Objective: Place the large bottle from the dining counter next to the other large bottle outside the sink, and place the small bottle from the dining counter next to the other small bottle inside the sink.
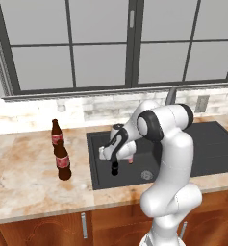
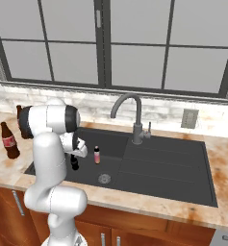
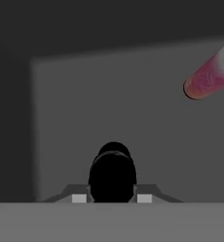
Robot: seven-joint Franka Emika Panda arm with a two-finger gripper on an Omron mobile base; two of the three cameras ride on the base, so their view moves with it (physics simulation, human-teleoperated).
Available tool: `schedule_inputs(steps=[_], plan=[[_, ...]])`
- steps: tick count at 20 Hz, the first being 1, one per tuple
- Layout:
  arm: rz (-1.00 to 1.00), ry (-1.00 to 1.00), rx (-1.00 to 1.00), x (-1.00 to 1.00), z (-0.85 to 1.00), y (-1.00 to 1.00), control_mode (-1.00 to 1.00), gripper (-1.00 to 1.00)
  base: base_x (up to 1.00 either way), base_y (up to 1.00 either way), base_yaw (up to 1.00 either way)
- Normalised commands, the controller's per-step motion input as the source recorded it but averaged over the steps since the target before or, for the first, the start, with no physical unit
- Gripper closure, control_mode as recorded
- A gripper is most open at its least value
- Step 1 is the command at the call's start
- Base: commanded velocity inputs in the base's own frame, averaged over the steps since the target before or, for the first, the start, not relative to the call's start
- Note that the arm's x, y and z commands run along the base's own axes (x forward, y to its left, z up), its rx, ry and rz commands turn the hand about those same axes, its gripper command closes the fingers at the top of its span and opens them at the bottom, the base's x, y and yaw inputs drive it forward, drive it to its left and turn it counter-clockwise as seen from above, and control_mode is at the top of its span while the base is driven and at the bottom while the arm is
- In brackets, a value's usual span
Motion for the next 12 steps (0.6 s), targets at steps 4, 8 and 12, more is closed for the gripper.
schedule_inputs(steps=[4, 8, 12], plan=[[0.00, 0.00, 0.00, 0.00, -0.20, 0.00, -1.00, 1.00, 0.00, 0.00, 0.00], [0.00, 0.00, 0.00, 0.00, -0.11, 0.00, -1.00, 1.00, 0.00, 0.00, 0.00], [0.00, 0.00, 0.00, 0.00, 0.00, 0.00, -1.00, 1.00, 0.00, 0.00, 0.00]])
